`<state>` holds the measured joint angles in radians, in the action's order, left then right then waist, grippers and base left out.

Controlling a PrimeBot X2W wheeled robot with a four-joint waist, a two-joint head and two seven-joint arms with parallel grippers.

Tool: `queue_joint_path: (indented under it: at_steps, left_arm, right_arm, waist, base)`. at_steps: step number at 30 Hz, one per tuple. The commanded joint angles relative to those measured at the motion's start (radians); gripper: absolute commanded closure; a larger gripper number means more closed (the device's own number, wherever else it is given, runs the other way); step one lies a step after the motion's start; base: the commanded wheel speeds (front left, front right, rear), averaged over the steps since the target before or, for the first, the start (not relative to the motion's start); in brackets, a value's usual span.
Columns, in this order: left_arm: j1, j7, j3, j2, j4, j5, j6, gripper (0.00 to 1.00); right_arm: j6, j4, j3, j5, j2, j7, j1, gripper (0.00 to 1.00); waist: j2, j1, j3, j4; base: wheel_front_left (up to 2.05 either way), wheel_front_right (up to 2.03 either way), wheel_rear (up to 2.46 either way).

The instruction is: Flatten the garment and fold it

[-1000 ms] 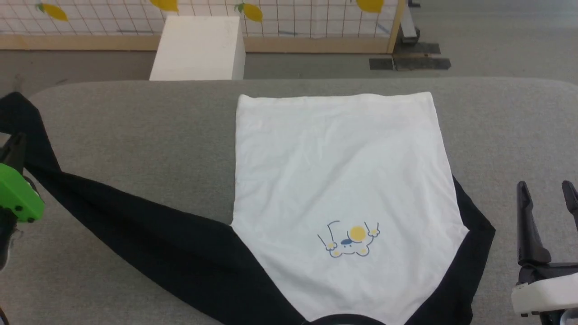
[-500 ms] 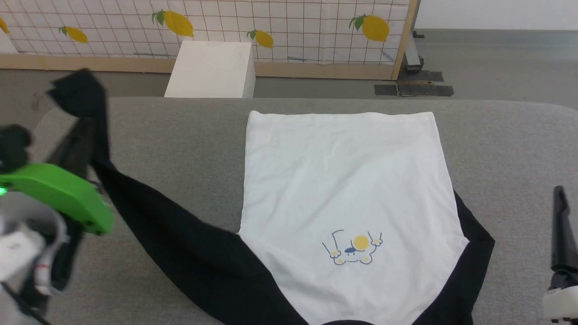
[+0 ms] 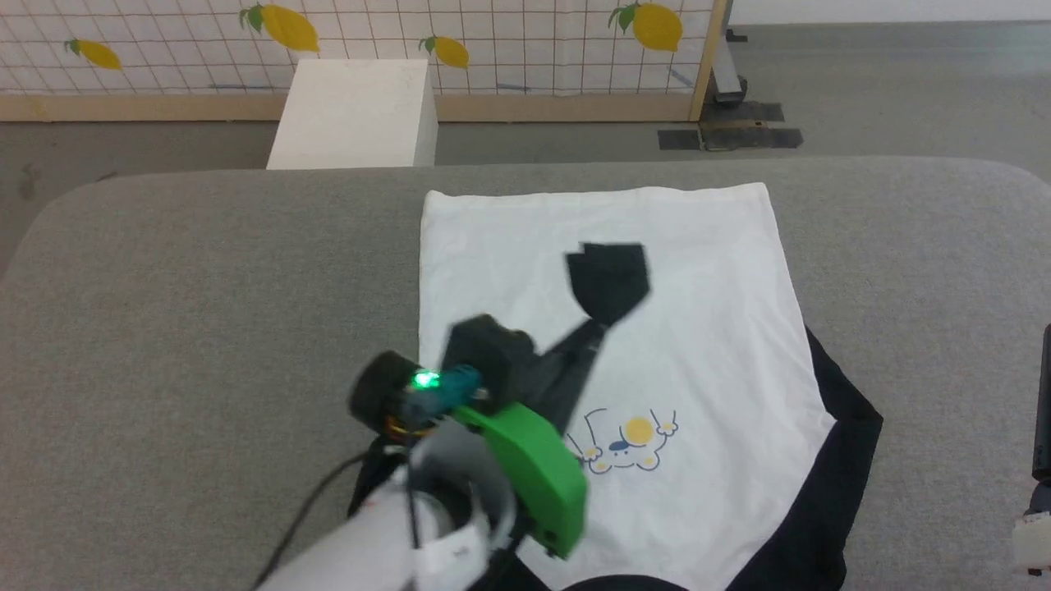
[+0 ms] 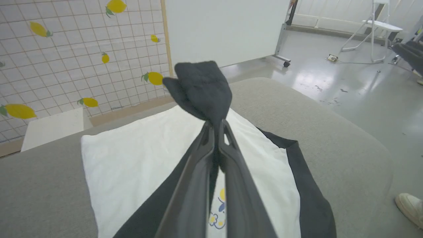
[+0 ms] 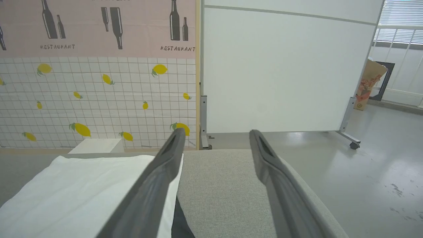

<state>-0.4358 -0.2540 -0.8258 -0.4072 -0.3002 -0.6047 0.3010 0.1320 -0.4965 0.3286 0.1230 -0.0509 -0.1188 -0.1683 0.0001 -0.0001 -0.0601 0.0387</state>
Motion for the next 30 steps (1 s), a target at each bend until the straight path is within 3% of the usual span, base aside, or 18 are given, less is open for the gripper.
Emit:
queue_joint_path:
  at_steps: [1, 4, 8, 16, 22, 23, 24, 30]
  left_arm:
    - [-0.022, 0.003, -0.036, 0.041, 0.037, 0.011, -0.02, 1.0]
    - [-0.039, 0.016, -0.118, 0.139, 0.143, 0.012, -0.069, 1.0]
    - [-0.06, 0.038, -0.187, 0.228, 0.3, 0.015, -0.124, 1.0]
    - [-0.088, 0.05, -0.31, 0.314, 0.622, 0.034, -0.233, 1.0]
    - [-0.095, 0.074, -0.346, 0.35, 0.796, 0.011, -0.262, 1.0]
    - [-0.098, 0.08, -0.35, 0.352, 0.815, 0.008, -0.263, 0.53]
    - [-0.102, 0.095, -0.351, 0.354, 0.832, 0.004, -0.262, 0.0]
    - [-0.124, 0.174, -0.351, 0.357, 0.791, -0.066, -0.256, 0.0]
  right_arm:
    - [-0.001, -0.003, 0.001, 0.0, 0.001, 0.001, 0.018, 0.0]
    - [-0.001, -0.002, 0.001, 0.0, 0.001, 0.004, 0.025, 0.0]
    - [-0.001, 0.005, -0.013, -0.002, 0.001, 0.006, 0.036, 0.0]
    - [-0.001, 0.014, -0.027, -0.008, 0.001, 0.003, 0.046, 0.0]
    - [-0.001, 0.023, -0.044, -0.007, 0.001, 0.0, 0.05, 0.0]
    - [-0.001, 0.025, -0.045, -0.007, 0.001, 0.0, 0.051, 0.0]
    - [-0.001, 0.025, -0.046, -0.009, 0.001, -0.001, 0.052, 0.0]
    - [-0.001, 0.024, -0.037, -0.015, 0.001, -0.009, 0.044, 0.0]
  waist:
    - [-0.0001, 0.0001, -0.022, -0.023]
    - [-0.0001, 0.0001, -0.04, -0.044]
    - [-0.0001, 0.0001, -0.052, -0.08]
    - [-0.0001, 0.0001, -0.075, -0.133]
    - [-0.0001, 0.0001, -0.08, -0.153]
    - [-0.0001, 0.0001, -0.08, -0.154]
    - [-0.0001, 0.0001, -0.079, -0.154]
    - [-0.0001, 0.0001, -0.057, -0.134]
  base:
    - [0.0, 0.0, 0.0]
    - [0.0, 0.0, 0.0]
    - [0.0, 0.0, 0.0]
    - [0.0, 0.0, 0.0]
    - [0.0, 0.0, 0.0]
    - [0.0, 0.0, 0.0]
    - [0.0, 0.0, 0.0]
    - [0.0, 0.0, 0.0]
